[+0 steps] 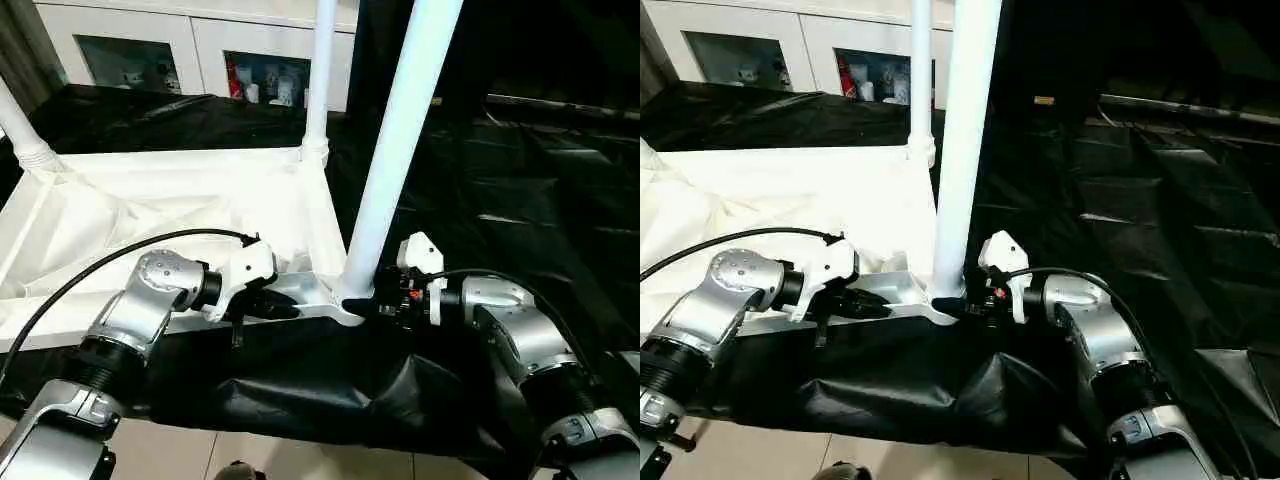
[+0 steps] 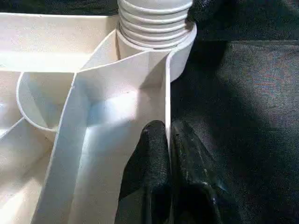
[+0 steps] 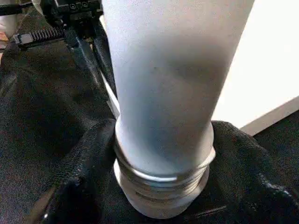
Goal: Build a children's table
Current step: Rotate leg to tighten
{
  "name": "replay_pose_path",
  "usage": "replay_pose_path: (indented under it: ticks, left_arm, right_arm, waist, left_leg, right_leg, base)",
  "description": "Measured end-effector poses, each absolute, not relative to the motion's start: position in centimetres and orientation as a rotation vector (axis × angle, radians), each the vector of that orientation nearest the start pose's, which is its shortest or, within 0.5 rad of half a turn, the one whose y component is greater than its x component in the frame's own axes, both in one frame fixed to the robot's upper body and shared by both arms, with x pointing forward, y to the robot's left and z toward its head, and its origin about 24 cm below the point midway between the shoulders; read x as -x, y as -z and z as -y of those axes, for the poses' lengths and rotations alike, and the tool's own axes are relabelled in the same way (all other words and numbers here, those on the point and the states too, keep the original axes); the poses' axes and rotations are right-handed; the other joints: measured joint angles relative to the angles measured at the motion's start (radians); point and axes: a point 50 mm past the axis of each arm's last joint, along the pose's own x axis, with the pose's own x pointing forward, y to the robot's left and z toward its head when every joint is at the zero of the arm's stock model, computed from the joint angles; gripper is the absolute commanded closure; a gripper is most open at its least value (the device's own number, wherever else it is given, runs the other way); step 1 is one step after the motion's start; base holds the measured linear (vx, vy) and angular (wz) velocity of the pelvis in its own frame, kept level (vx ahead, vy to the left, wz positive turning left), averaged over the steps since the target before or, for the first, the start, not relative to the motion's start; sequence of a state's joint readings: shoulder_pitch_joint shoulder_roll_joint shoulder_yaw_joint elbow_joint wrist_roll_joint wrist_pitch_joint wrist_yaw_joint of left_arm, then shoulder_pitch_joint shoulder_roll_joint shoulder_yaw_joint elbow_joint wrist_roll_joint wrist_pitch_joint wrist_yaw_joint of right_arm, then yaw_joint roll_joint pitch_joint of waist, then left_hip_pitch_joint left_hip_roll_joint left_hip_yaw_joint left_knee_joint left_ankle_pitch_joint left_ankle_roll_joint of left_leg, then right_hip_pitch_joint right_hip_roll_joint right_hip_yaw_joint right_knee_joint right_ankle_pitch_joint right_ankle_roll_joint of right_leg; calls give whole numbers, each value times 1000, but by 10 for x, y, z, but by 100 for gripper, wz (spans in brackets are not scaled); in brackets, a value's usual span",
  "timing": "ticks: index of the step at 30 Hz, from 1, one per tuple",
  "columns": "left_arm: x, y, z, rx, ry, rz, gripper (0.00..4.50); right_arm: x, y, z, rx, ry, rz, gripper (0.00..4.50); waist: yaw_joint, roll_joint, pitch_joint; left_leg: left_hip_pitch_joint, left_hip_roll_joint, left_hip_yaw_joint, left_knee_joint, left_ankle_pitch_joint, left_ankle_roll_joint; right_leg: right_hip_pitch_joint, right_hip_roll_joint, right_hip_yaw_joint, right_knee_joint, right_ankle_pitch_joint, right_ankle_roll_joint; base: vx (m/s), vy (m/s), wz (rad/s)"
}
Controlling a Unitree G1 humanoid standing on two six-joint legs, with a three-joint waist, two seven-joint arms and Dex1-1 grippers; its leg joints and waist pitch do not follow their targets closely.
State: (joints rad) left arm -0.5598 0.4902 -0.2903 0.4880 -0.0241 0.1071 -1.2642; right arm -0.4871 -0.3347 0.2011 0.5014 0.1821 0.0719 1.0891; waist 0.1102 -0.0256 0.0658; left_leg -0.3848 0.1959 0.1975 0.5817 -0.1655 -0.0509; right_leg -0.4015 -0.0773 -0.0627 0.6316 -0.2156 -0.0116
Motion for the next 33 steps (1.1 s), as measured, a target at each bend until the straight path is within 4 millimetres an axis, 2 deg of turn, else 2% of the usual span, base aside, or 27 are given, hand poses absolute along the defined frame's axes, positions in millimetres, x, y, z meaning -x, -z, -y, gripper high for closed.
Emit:
replay_pose_path:
  ticks: [3,7,12,16,19,20,21,23,25,29,33]
  left_arm:
    - [-315,-63,-156,-451,1283,-437,450]
    - [-326,-61,-145,-436,1161,-435,450]
    - [-340,-55,-115,-399,976,-446,450]
    - [-344,-53,-95,-388,905,-448,450]
    - [-344,-53,-92,-404,895,-441,450]
    - [-344,-53,-92,-407,896,-438,450]
    - [-344,-53,-92,-409,897,-436,450]
    - [-344,-54,-93,-413,908,-433,450]
    - [-344,-55,-95,-420,917,-429,450]
    - [-343,-58,-106,-448,955,-411,450]
    - [-336,-62,-123,-469,1045,-391,450]
  right_arm:
    - [-312,-47,127,107,-1127,-239,174]
    - [-322,-39,117,34,-907,-227,175]
    - [-341,-33,96,-117,-535,-243,175]
    - [-351,-34,90,-97,-414,-259,175]
    - [-352,-34,89,-67,-404,-246,175]
    - [-352,-34,89,-69,-407,-241,141]
    - [-352,-35,90,-78,-411,-231,141]
    - [-352,-35,92,-109,-430,-222,103]
    - [-352,-37,92,-138,-461,-210,95]
    - [-348,-39,101,-101,-591,-192,54]
    - [-338,-51,125,37,-817,-183,54]
  waist:
    - [-2,-2,-1]
    - [-11,-4,-3]
    - [-24,-6,-4]
    - [-22,-6,-4]
    - [-20,-6,-4]
    - [-20,-6,-4]
    - [-19,-6,-4]
    - [-20,-6,-4]
    - [-21,-6,-4]
    - [-20,-6,-4]
    - [-18,-6,-4]
  left_leg:
    - [2,1,0,3,0,0]
    - [5,1,0,5,2,-3]
    - [15,1,0,6,4,-6]
    - [19,1,-1,4,4,-6]
    - [19,1,-1,2,4,-6]
    - [18,1,-1,2,4,-6]
    - [18,1,-1,1,4,-6]
    - [18,1,-1,0,4,-6]
    - [18,1,0,-2,4,-6]
    - [15,1,0,-6,4,-6]
    - [9,1,1,-9,4,-5]
  right_leg:
    - [2,0,0,2,0,-1]
    - [5,0,0,1,6,-6]
    - [13,-1,0,-3,7,-2]
    - [17,-1,0,-7,7,-1]
    - [17,-1,-1,-7,8,-1]
    - [17,-1,-1,-7,9,-2]
    - [17,-1,-1,-7,9,-2]
    - [16,-1,-1,-7,9,-2]
    - [15,-1,-1,-7,9,-2]
    - [11,-1,-1,-7,9,-1]
    - [3,-1,-1,-7,7,0]
  base:
    - [0,0,0]
    - [0,0,0]
    - [0,0,0]
    - [0,0,0]
    - [0,0,0]
    - [0,0,0]
    - [0,0,0]
    - [0,0,0]
    - [0,0,0]
    - [0,0,0]
    - [0,0,0]
